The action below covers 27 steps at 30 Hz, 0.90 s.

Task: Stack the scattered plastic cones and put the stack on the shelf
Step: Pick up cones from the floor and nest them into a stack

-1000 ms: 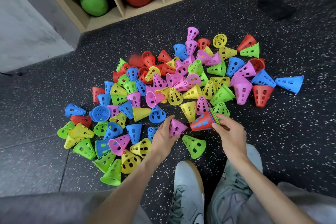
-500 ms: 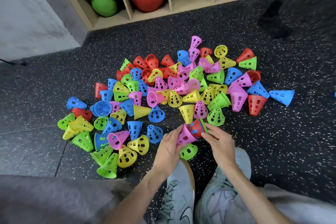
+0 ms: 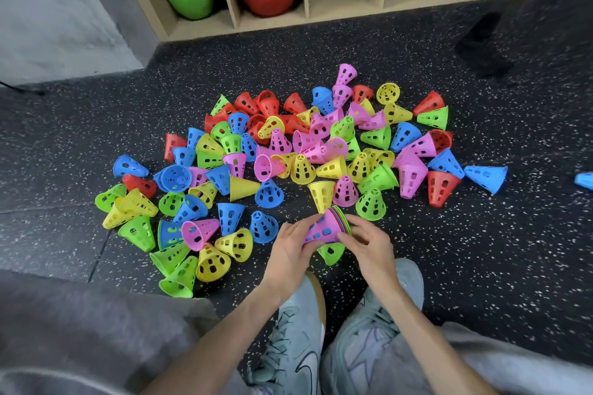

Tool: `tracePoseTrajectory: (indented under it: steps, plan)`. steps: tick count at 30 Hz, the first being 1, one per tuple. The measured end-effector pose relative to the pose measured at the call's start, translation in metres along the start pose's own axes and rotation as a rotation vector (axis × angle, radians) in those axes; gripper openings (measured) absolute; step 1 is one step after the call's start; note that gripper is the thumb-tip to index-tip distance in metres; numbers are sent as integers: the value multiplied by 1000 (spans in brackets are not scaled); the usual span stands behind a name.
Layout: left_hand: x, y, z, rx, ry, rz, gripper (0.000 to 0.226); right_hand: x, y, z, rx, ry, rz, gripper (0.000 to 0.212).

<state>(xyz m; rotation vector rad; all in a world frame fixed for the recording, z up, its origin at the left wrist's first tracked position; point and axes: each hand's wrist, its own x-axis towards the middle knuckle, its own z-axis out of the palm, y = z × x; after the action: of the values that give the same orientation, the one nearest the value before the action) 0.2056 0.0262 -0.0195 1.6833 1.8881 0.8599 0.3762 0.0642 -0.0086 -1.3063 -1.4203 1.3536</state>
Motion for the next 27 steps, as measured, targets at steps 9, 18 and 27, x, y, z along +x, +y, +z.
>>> tracePoseTrajectory:
  steps: [9,18,27]
  plan:
    - [2,8,2,-141,-20,-49,45,0,1,-3,12,97,0,43]
    - [3,4,3,-128,-33,-84,51,1,0,-11,54,320,64,38]
    - [18,-31,-43,393,-43,48,39,-1,0,-4,-13,257,37,37]
